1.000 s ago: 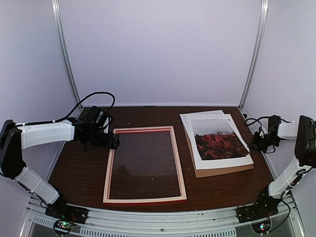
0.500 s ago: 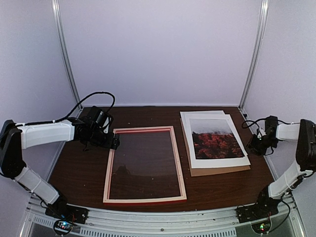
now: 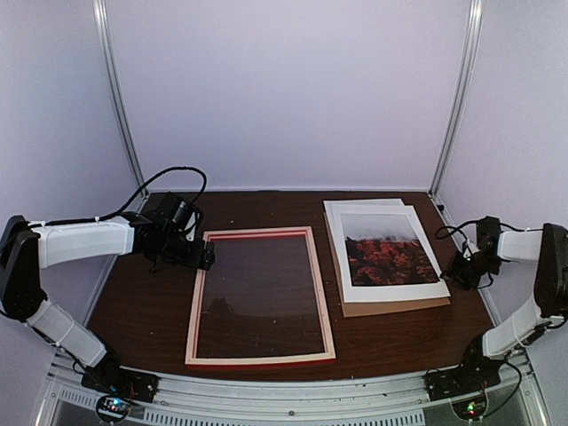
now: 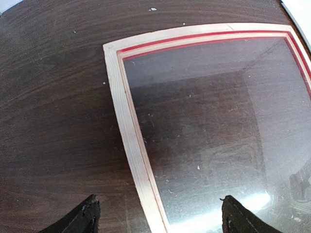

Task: Put the photo into the frame
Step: Pick up the mat board from the photo.

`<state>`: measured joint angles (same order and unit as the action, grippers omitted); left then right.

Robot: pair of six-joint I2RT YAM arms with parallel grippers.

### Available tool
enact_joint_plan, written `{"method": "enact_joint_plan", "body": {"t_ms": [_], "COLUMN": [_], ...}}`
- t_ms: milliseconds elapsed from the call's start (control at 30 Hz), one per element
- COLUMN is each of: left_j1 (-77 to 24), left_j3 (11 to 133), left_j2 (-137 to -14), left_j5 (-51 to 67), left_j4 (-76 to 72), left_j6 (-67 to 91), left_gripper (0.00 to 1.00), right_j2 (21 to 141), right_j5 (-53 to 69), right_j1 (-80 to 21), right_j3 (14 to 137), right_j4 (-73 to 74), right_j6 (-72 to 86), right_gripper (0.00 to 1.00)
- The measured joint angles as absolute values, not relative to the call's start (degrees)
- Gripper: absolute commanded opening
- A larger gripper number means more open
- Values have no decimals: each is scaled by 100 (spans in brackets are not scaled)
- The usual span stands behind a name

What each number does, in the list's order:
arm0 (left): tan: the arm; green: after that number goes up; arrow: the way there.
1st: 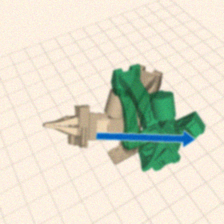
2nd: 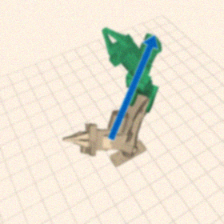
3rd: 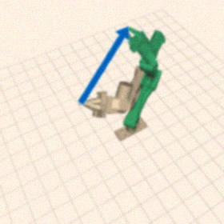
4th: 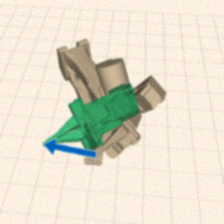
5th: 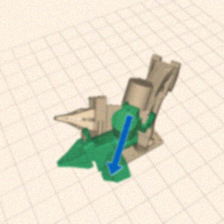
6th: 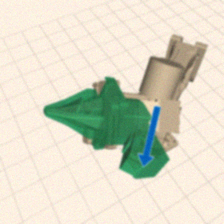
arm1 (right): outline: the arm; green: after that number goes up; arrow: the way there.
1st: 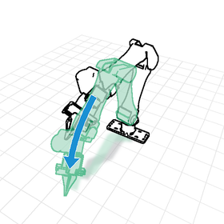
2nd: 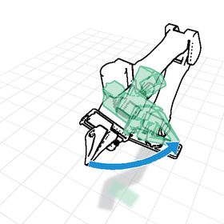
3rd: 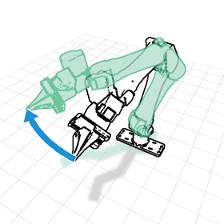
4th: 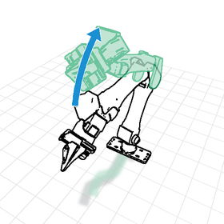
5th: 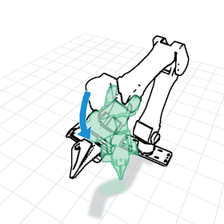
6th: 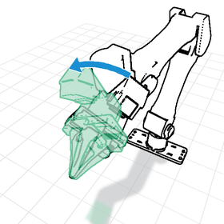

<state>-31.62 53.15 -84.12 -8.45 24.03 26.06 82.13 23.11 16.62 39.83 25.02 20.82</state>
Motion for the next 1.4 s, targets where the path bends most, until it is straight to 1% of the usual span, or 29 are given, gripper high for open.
{"method": "enact_joint_plan", "body": {"t_ms": [367,467,567,800,1133,1200,1400], "left_j1": [-3162,-3162,-3162,-3162,-3162,-3162,-3162], "left_j3": [5260,5253,5247,5216,5216,5216,5216], "left_j2": [-8412,-8409,-8399,-8390,-8390,-8390,-8390], "left_j5": [-779,-770,-766,-764,-744,-742,-727], "left_j4": [2401,2401,2401,2401,2401,2401,2399], "left_j6": [2648,2648,2650,2652,2655,2655,2659], "left_gripper": [87,87,87,87,87,87,87], "right_j2": [8036,8025,8025,7988,7863,7837,7666], "right_j5": [2314,2316,2318,2362,2582,2617,2770], "right_j1": [1664,1662,1664,1662,1662,1662,1664], "right_j3": [3649,3632,3612,3520,3444,3444,3444], "right_j4": [2596,2580,2545,2467,2464,2467,2471], "right_j6": [2145,2143,2141,2154,2185,2187,2226], "right_gripper": [39,37,32,17,2,0,0]}}
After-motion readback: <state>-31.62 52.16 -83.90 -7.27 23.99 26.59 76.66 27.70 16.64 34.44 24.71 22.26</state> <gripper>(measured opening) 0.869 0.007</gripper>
